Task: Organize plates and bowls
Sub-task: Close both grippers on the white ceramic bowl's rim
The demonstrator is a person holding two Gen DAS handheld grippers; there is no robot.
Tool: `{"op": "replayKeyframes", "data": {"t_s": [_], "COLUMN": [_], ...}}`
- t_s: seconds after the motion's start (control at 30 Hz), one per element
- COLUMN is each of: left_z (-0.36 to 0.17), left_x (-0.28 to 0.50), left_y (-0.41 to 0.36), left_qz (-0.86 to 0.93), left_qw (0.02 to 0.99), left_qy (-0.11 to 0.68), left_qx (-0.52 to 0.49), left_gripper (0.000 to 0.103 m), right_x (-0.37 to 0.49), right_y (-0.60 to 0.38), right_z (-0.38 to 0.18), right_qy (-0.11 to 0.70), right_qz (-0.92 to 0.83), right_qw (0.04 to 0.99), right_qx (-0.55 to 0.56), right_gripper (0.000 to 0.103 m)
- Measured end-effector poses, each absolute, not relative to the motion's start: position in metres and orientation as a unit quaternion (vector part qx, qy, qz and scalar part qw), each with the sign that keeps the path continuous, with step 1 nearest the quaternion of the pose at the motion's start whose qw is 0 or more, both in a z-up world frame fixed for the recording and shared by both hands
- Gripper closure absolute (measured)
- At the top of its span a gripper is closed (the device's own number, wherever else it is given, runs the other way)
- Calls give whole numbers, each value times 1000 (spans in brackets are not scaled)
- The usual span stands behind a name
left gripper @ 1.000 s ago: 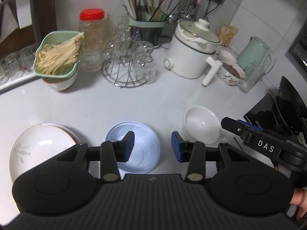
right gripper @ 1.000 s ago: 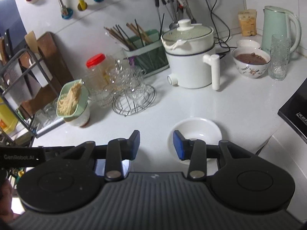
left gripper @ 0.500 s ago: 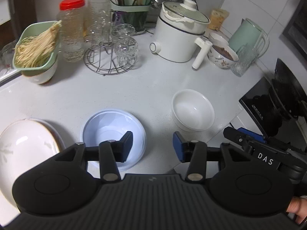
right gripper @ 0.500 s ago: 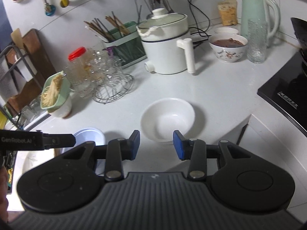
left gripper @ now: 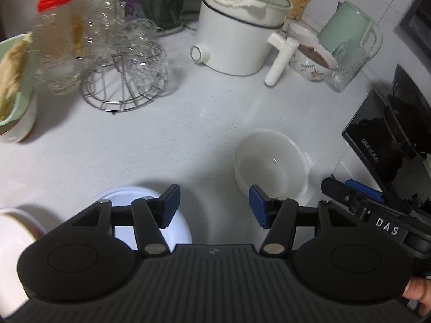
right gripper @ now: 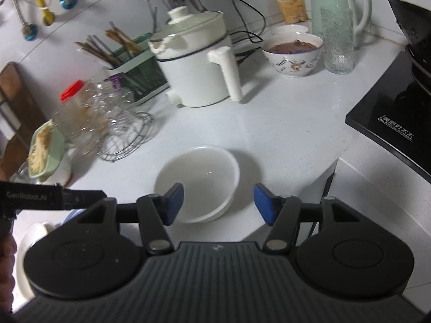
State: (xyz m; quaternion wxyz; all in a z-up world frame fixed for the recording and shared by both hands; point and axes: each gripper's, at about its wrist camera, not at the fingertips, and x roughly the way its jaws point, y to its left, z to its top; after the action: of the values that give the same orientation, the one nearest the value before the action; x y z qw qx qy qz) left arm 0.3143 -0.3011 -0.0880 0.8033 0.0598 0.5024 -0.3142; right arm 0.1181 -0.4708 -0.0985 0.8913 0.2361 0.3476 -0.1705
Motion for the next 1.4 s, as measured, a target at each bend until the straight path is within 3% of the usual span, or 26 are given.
{"op": "replayKeyframes", "data": {"t_s": [0.37, 0.6, 0.63, 0.77, 0.93, 1.4], "left_z": [-127, -147, -150, -162, -168, -137], "left_x": [361, 380, 381, 382, 379, 367], "left_y": [-344, -359, -361, -368, -372, -363], "left_qz": [-327, -329, -331, -339, -346, -358], "left_qw": [777, 758, 755, 742, 738, 737], "left_qy": [536, 562, 565, 577, 579, 572], "left_qx": [42, 34, 33, 33, 30, 24], "left_gripper": [41, 44, 50, 59, 78, 80], "right_x": [153, 164, 166, 170, 174, 158], "right_y": [-498, -508, -509, -508, -506, -500], "right_z": [-127, -147, -148, -151, -158, -135], "right_qy": [357, 365, 366, 363, 367, 356], "right_qz": [-177, -193, -193, -194, -188, -177], "right_qw": [882, 865, 863, 862, 858, 858], "right_qx": [250, 287, 290, 296, 305, 326], "right_gripper": [44, 57, 60, 69, 91, 94]}}
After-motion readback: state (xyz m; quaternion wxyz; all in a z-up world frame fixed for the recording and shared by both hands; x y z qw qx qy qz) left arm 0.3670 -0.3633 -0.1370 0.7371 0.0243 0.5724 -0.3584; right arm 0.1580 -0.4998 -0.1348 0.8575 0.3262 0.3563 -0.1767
